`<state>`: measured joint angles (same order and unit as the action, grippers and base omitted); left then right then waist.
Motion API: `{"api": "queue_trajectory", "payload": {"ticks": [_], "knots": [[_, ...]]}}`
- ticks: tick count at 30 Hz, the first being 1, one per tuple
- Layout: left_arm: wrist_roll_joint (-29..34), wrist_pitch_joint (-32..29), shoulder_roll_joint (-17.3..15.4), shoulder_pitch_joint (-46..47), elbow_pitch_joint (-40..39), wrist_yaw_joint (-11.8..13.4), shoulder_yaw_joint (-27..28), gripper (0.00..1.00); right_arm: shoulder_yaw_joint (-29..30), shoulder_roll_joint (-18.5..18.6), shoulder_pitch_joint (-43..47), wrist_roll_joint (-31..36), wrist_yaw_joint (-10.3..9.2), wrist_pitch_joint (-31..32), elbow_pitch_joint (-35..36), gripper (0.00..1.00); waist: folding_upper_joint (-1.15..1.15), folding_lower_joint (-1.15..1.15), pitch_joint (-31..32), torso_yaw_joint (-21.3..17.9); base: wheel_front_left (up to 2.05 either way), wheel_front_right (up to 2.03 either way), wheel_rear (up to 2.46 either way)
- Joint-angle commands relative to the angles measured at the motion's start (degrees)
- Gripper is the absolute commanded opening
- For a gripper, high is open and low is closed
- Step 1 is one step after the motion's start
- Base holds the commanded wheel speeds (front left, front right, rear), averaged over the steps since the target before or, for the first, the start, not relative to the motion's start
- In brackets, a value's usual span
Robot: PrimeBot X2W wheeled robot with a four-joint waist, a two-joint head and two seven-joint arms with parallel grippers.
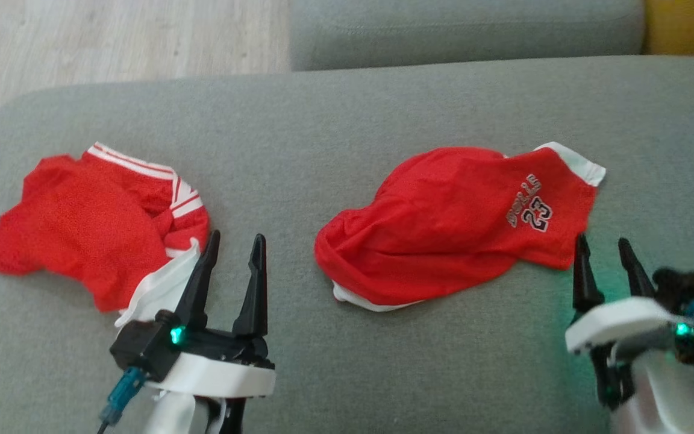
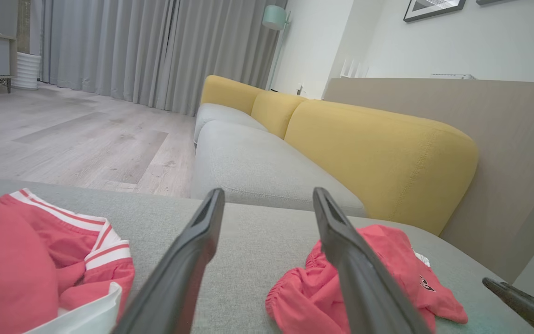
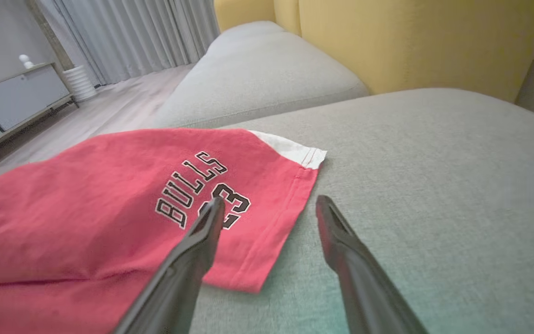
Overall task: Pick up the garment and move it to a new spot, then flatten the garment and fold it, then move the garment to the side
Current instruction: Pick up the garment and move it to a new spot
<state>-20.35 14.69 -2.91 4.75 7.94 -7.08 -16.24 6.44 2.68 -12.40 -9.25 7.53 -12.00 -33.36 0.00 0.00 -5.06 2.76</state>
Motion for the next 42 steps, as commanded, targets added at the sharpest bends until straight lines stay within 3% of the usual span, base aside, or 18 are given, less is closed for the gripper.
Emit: {"api": "queue_trajectory", "payload": {"ticks": [1, 5, 12, 13, 14, 19, 23, 28, 34, 40, 41, 42], "knots": [[0.0, 0.3, 0.0, 3.0, -1.7, -0.1, 1.4, 1.0, -0.6, 0.2, -3.5, -1.1, -0.04, 0.5, -0.4, 1.0, 0.0, 0.0, -1.2, 1.1, 0.0, 0.0, 0.0], [-0.1, 0.3, 0.0, 3.8, -1.3, -0.2, 0.5, 1.0, 1.2, 0.2, -9.0, -4.4, -0.04, 2.4, -9.0, 1.0, 0.0, 0.0, -2.9, 2.8, 0.0, 0.0, 0.0], [-0.5, 0.3, 0.0, 5.0, -1.1, -0.3, 0.1, 1.0, 3.9, 0.2, -15.6, -4.1, -0.04, 3.3, -21.9, 1.0, 0.0, 0.0, -4.7, 4.9, 0.0, 0.0, 0.0], [-0.5, 0.3, 0.0, 5.0, -1.1, -0.3, 0.1, 1.0, 4.0, 0.2, -16.3, -4.0, -0.04, 2.9, -23.0, 0.59, 0.0, 0.0, -4.9, 5.0, 0.0, 0.0, 0.0], [-0.5, 0.3, 0.0, 5.1, -1.0, -0.3, 0.1, 1.0, 3.8, 0.2, -17.0, -3.8, -0.04, 2.2, -23.9, 0.0, 0.0, 0.0, -4.9, 5.1, 0.0, 0.0, 0.0], [-0.6, 0.3, 0.0, 5.2, -0.9, -0.3, 0.3, 1.0, 2.8, 0.4, -20.4, 2.4, -0.04, -2.2, -22.2, 0.0, 0.0, 0.0, -4.8, 5.0, 0.0, 0.0, 0.0], [-0.9, 0.3, 0.0, 5.2, -0.7, -0.3, 0.3, 1.0, 1.8, 0.5, -23.4, 8.5, -0.04, -2.9, -13.5, 0.0, 0.0, 0.0, -3.9, 5.2, 0.0, 0.0, 0.0], [-1.4, 0.3, 0.0, 5.1, -0.8, -0.3, -0.2, 1.0, -0.1, 0.7, -27.6, 10.7, -0.04, -2.9, -5.5, 0.0, 0.0, 0.0, -3.4, 6.3, 0.0, 0.0, 0.0], [-2.2, 0.3, 0.0, 5.5, -1.5, -0.2, -1.0, 1.0, -0.5, 3.5, -34.5, 12.2, -0.04, -0.3, -5.1, 0.0, 0.0, 0.0, -5.0, 8.6, 0.0, 0.0, 0.0], [-3.1, 0.3, 0.0, 6.3, -1.7, 0.0, -1.9, 1.0, 1.4, 6.8, -42.4, 14.5, -0.04, 0.5, -10.2, 0.0, 0.0, 0.0, -7.2, 12.0, 0.0, 0.0, 0.0], [-3.2, 0.3, 0.0, 6.4, -1.7, 0.0, -1.9, 1.0, 1.9, 7.4, -43.2, 15.4, -0.04, 1.0, -12.0, 0.87, 0.0, 0.0, -7.3, 12.3, 0.0, 0.0, 0.0], [-3.3, 0.3, 0.0, 6.4, -1.6, 0.0, -1.9, 1.0, 2.7, 8.0, -43.7, 16.5, -0.04, 1.8, -14.0, 1.0, 0.0, 0.0, -7.3, 12.6, 0.0, 0.0, 0.0]]}}
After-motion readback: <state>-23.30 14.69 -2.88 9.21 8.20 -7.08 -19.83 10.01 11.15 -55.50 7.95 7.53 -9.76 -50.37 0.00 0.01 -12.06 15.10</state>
